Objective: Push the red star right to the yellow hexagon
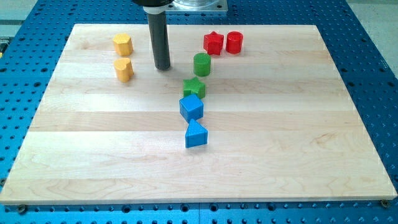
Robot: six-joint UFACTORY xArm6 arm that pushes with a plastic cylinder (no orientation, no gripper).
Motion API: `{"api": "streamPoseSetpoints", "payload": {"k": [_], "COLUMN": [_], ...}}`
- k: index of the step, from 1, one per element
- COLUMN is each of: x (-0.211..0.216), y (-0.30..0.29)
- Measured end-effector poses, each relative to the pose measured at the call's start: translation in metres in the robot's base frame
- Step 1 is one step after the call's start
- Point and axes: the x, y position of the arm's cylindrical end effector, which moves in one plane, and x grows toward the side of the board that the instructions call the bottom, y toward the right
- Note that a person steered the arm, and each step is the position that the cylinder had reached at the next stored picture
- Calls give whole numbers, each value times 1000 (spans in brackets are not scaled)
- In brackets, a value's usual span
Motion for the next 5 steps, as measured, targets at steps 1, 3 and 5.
{"api": "streamPoseSetpoints", "payload": {"k": [1,3,5], "x": [-42,-102,-73], "y": [65,137,214]}}
